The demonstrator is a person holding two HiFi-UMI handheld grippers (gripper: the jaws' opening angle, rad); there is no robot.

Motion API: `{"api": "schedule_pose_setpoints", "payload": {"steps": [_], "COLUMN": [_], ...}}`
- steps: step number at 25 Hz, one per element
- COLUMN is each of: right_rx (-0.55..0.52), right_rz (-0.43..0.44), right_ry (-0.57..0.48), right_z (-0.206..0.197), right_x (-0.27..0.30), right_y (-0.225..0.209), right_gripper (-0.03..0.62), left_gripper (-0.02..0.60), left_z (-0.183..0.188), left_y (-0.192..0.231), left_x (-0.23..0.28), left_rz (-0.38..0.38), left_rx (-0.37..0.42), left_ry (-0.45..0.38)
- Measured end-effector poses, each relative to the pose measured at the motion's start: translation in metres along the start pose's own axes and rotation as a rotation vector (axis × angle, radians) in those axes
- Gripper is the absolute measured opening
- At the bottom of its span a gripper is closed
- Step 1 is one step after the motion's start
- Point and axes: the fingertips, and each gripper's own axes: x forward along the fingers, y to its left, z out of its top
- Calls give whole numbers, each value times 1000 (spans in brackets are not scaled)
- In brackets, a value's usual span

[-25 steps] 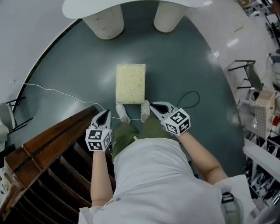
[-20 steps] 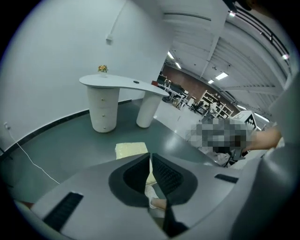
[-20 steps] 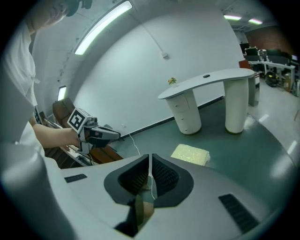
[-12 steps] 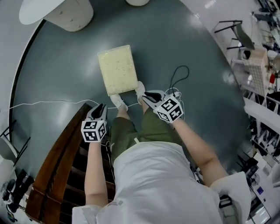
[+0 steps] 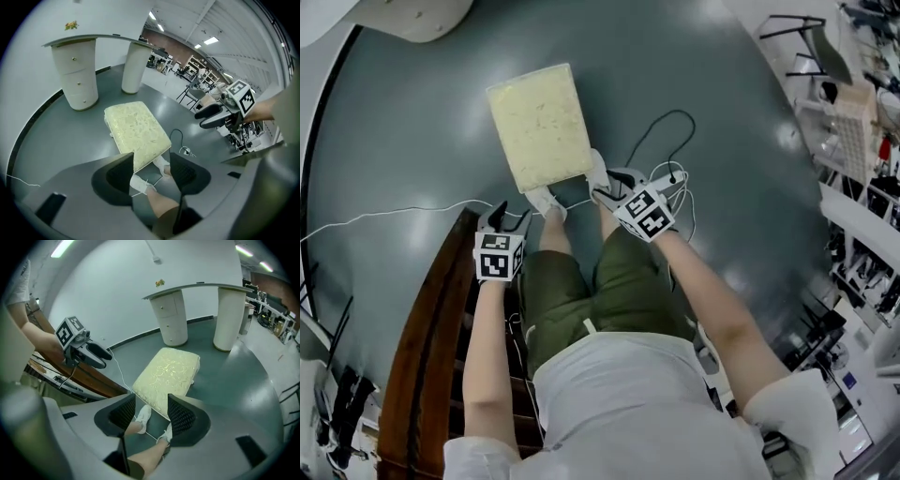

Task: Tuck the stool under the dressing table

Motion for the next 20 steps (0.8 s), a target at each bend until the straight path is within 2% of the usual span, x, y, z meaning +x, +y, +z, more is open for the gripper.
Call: {"api": "schedule_pose_setpoints", "payload": {"steps": [5,12,20], "right_rx": [-28,9,-80], "right_rz": [-10,-40,3], "right_ry": [68,128,252], "right_z": [-26,-64,-106], "right_x": [56,120,167], "right_y": [-20,-45,-53], "right_gripper": [255,287,323], "left_gripper": [270,291,304], "left_z": [-21,-52,-85], "left_y": [22,44,67], "left_x": [51,113,168], "left_rz": [-8,-21,-10], "left_rx": [-8,38,35], "left_ry": [57,148,220]}}
